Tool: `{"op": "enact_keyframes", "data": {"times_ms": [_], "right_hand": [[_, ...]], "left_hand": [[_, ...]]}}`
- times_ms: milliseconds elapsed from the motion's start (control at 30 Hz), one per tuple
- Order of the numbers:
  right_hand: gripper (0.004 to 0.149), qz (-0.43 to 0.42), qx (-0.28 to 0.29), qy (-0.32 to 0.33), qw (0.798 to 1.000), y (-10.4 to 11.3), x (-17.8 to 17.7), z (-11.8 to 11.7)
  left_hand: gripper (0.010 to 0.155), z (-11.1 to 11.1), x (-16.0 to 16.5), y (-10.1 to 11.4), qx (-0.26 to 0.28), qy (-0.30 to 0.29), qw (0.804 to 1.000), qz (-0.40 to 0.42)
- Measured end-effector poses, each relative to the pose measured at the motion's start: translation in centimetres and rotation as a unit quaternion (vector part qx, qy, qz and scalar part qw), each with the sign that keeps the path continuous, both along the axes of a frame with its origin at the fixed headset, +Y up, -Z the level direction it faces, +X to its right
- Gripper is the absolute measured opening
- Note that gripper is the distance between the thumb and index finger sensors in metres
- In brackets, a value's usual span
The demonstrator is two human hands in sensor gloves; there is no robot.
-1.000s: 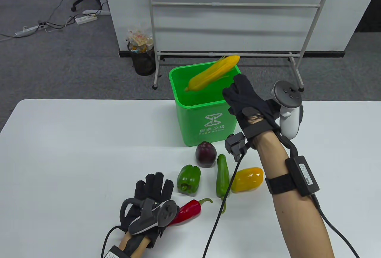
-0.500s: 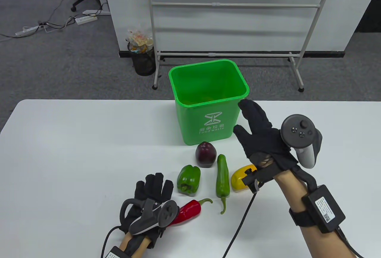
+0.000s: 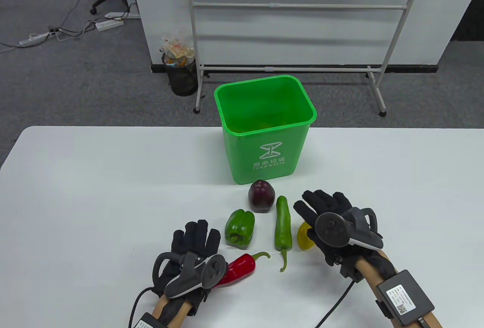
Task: Toss fruit and vegetables into food waste bin
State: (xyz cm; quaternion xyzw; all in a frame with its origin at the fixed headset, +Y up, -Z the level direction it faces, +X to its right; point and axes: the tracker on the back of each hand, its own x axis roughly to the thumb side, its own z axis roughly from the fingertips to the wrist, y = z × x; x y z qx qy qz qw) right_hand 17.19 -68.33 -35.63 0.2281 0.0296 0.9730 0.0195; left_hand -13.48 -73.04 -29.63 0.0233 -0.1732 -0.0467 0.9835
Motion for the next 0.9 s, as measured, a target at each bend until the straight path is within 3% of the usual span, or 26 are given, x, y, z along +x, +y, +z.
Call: {"op": "enact_keyframes", "data": {"times_ms": [100,333,700,900], "right_hand": [[0.096,0.06,-0.038,0.004,0.997,-4.0,0.3,-1.2],[0.099,0.059,-0.058,-0.023,0.996,-7.7,1.2,-3.4],[0.091,0.009,-0.041,-0.023,0.999,-8.1,1.7,-3.7],[0.091,-0.035,-0.068,0.008,0.997,-7.4,2.6,-1.5]], "left_hand": [[0.084,0.0,-0.1,0.0,-0.001,0.001,1.0,-0.002],[0.084,0.0,-0.1,0.0,-0.002,0.0,1.0,-0.002],[0.084,0.1,-0.1,0.1,-0.005,0.001,1.0,-0.006],[0.084,0.0,-0.1,0.1,-0.005,0.001,1.0,-0.005]]}}
